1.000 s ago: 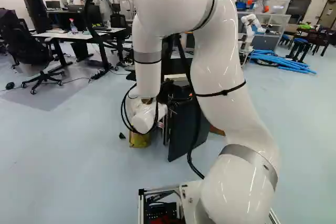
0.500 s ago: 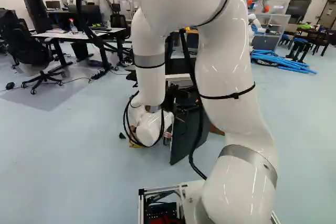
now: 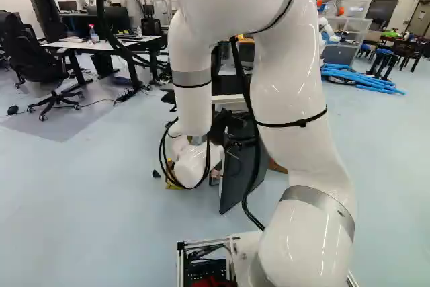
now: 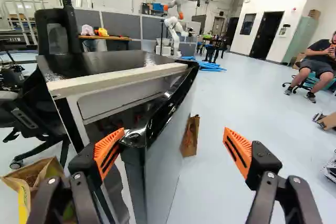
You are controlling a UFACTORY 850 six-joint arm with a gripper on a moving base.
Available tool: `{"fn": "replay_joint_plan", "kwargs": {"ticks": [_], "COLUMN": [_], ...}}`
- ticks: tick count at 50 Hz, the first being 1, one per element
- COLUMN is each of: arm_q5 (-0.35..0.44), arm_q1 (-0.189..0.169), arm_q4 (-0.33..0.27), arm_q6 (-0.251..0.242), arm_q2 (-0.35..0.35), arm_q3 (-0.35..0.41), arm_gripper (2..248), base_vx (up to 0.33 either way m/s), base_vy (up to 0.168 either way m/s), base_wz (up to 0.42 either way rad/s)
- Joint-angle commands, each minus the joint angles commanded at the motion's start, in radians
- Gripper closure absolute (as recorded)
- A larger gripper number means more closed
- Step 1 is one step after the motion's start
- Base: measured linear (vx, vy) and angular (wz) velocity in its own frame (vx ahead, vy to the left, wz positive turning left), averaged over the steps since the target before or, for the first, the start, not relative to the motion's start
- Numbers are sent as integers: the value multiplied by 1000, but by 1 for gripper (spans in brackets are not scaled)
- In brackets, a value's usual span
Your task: Grab a drink from the fridge
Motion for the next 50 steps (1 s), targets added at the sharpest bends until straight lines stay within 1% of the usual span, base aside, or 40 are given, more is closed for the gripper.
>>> {"fn": "replay_joint_plan", "kwargs": {"ticks": [20, 34, 50], "arm_q5": [0, 0, 0], "arm_q1": [29, 47, 59], "arm_q4": [71, 137, 216], "arm_q6": [0, 0, 0], "arm_q2": [21, 33, 40], "arm_q3": [56, 101, 149], "arm_gripper": [3, 3, 3], "base_vx": [0, 0, 0], "base_vy": [0, 0, 0], "base_wz": [0, 0, 0]}}
